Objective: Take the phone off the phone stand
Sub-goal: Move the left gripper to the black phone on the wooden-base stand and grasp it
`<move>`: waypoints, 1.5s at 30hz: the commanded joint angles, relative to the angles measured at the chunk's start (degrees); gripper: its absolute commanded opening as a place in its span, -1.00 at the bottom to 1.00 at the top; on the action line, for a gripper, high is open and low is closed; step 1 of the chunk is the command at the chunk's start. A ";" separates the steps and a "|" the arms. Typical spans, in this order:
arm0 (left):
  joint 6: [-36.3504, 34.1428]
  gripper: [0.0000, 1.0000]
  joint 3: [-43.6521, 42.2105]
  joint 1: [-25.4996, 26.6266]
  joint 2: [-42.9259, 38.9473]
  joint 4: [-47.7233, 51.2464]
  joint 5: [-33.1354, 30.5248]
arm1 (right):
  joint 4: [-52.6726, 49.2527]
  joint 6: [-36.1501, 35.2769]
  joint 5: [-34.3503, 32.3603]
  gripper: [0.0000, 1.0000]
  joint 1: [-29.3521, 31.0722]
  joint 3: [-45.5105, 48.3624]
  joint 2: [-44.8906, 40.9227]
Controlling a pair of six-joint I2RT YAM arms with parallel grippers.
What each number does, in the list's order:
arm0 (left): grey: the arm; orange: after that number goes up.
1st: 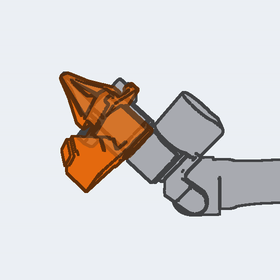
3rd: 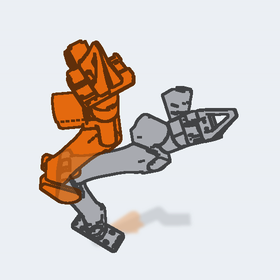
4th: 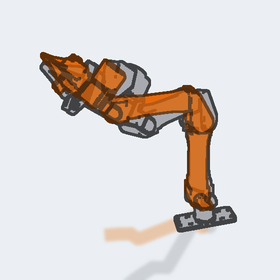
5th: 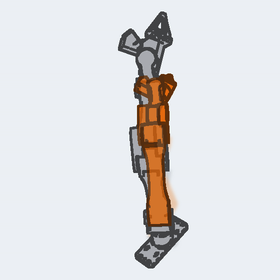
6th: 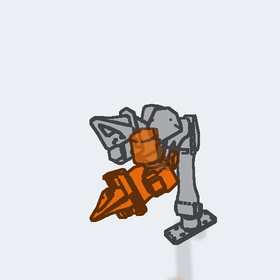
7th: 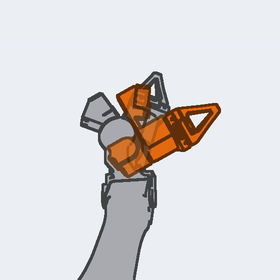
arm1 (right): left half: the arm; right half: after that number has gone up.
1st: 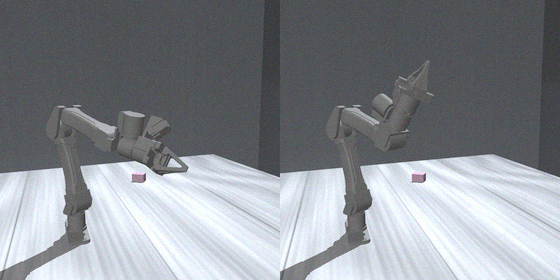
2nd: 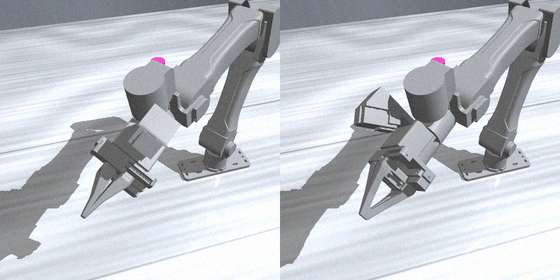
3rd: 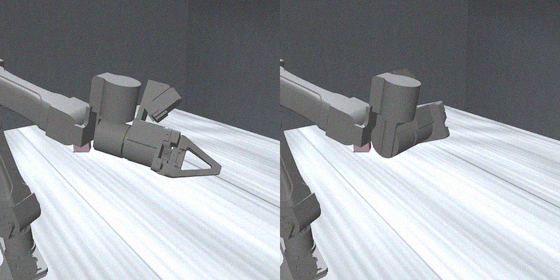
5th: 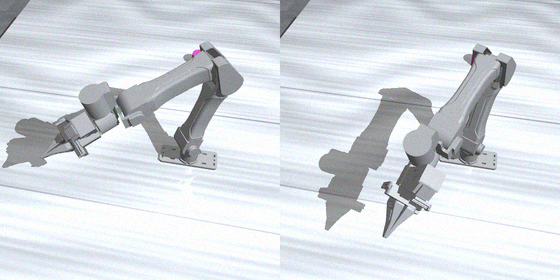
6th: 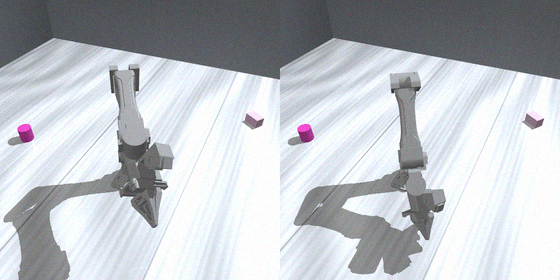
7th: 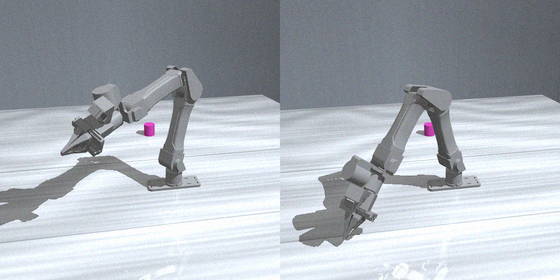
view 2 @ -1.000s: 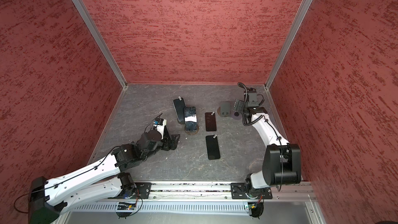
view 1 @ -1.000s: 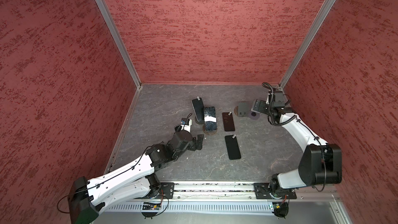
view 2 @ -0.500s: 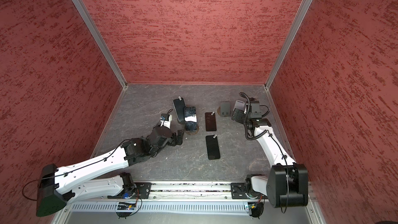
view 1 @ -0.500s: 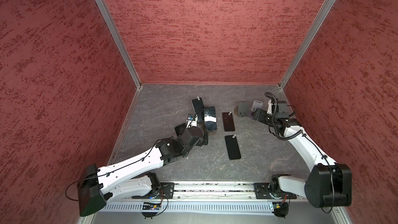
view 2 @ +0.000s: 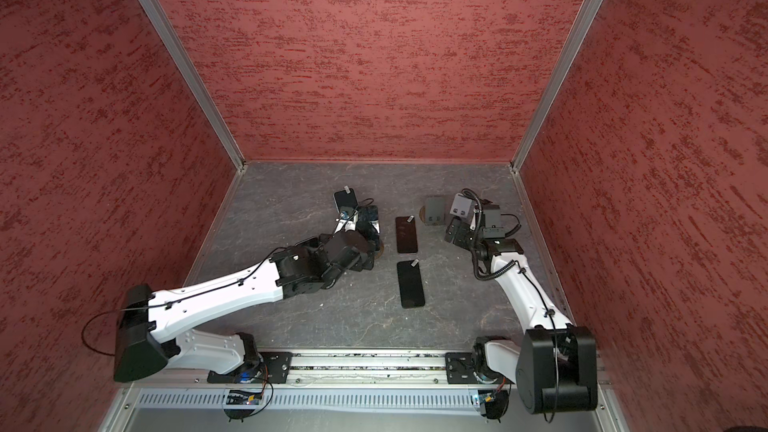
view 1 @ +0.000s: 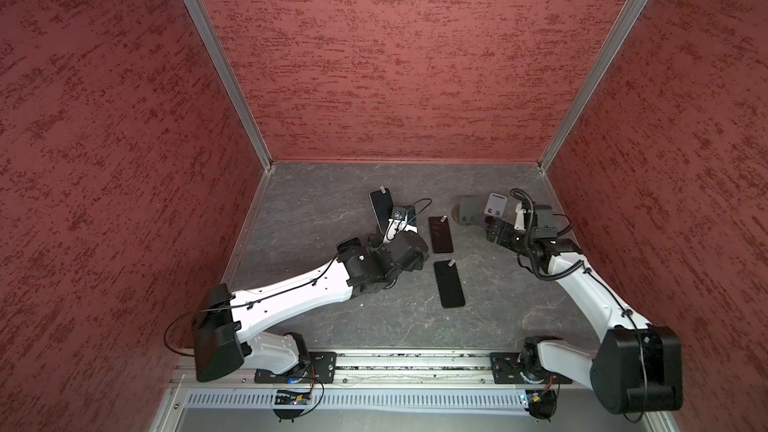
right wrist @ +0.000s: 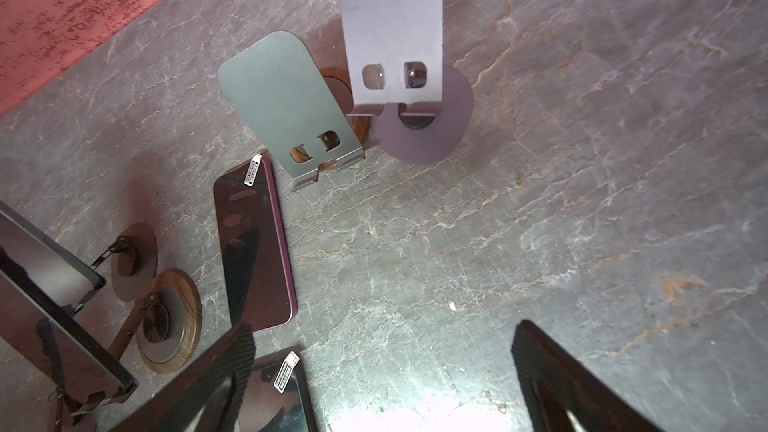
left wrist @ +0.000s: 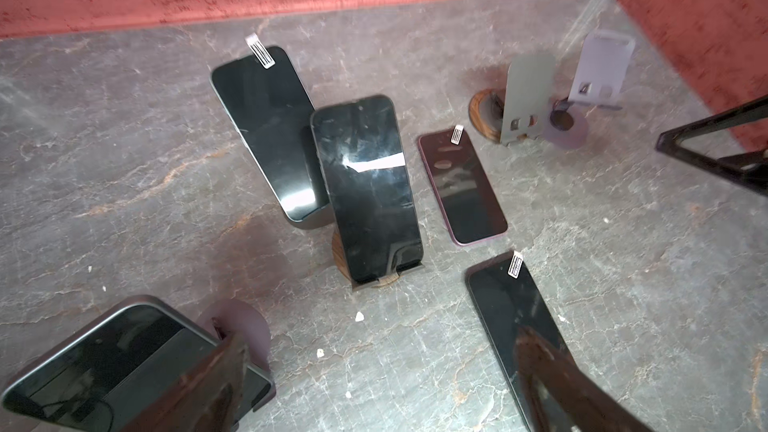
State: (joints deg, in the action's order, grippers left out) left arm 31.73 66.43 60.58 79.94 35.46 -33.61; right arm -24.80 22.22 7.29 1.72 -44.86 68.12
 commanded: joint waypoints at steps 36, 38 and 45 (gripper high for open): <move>1.55 0.99 20.66 -14.52 29.42 5.85 13.43 | 7.54 -1.47 4.62 0.98 0.21 6.37 1.90; 1.60 1.00 20.84 -14.69 30.04 5.76 13.57 | 7.73 -1.39 4.71 0.98 0.16 6.47 1.94; 1.76 0.88 20.89 -15.19 31.14 4.84 13.74 | 7.76 -1.39 4.84 0.98 0.22 6.72 2.53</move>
State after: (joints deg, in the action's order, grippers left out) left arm 32.80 85.95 45.95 110.10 40.93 -19.53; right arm -18.28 21.39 11.42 1.72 -38.85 70.22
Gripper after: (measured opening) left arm 0.946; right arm 0.989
